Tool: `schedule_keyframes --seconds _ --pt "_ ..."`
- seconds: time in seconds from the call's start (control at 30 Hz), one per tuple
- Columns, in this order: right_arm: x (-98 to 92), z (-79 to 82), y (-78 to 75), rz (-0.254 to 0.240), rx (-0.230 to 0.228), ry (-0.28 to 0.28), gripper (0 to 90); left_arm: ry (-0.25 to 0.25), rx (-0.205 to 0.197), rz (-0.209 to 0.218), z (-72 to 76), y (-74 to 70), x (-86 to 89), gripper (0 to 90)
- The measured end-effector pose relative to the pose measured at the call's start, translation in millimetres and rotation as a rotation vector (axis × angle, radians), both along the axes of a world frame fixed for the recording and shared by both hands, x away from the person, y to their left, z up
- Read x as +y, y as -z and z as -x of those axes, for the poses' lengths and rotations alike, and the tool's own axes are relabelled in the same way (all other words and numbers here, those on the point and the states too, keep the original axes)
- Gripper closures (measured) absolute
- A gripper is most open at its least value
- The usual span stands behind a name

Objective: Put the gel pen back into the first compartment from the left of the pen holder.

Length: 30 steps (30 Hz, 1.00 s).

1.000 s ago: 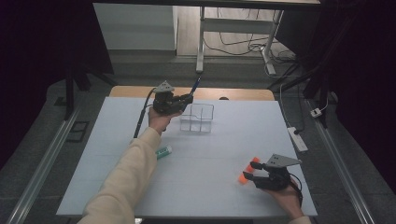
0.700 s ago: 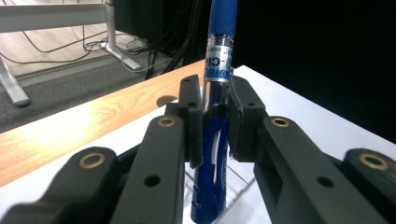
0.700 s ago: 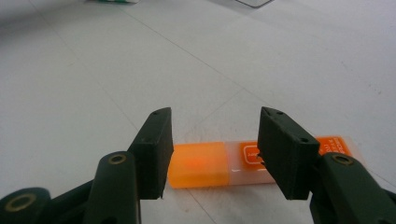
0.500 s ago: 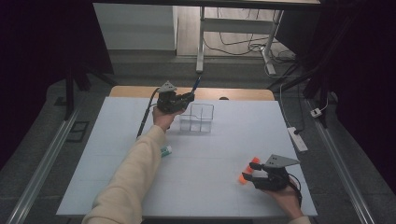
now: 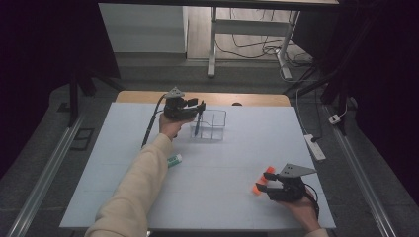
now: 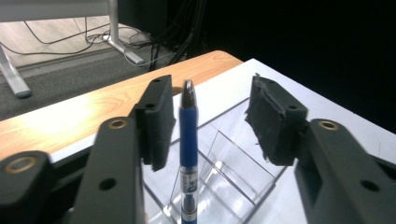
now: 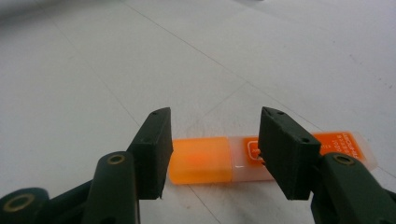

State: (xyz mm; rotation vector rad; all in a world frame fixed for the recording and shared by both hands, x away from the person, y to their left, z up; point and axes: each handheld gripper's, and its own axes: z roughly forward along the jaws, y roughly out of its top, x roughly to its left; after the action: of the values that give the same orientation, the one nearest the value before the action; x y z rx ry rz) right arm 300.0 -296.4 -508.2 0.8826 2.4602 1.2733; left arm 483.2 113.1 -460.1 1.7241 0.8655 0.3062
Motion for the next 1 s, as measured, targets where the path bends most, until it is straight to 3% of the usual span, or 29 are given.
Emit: schedule_keyframes --seconds 0.07,0.57,0.73,0.87,1.0 --pt "0.0 0.0 -0.1 -0.002 0.0 0.0 44.4 -0.004 -0.003 -0.015 2.9 -2.3 1.6 42.3" --pt "-0.9 -3.8 -1.7 -0.007 -0.005 -0.005 43.9 0.04 0.012 -0.071 35.4 -8.3 21.1 42.1" --pt "0.4 -7.1 -1.0 -0.002 -0.011 -0.019 42.9 0.034 0.021 -0.102 52.2 -8.3 30.3 42.6" --pt "0.9 -9.1 -1.1 -0.001 -0.013 -0.022 42.7 0.051 0.036 -0.099 68.3 -8.8 39.0 42.9" --pt "1.4 -11.2 -1.3 0.001 -0.016 -0.026 42.3 0.054 0.039 -0.154 86.2 -7.4 45.3 43.2"
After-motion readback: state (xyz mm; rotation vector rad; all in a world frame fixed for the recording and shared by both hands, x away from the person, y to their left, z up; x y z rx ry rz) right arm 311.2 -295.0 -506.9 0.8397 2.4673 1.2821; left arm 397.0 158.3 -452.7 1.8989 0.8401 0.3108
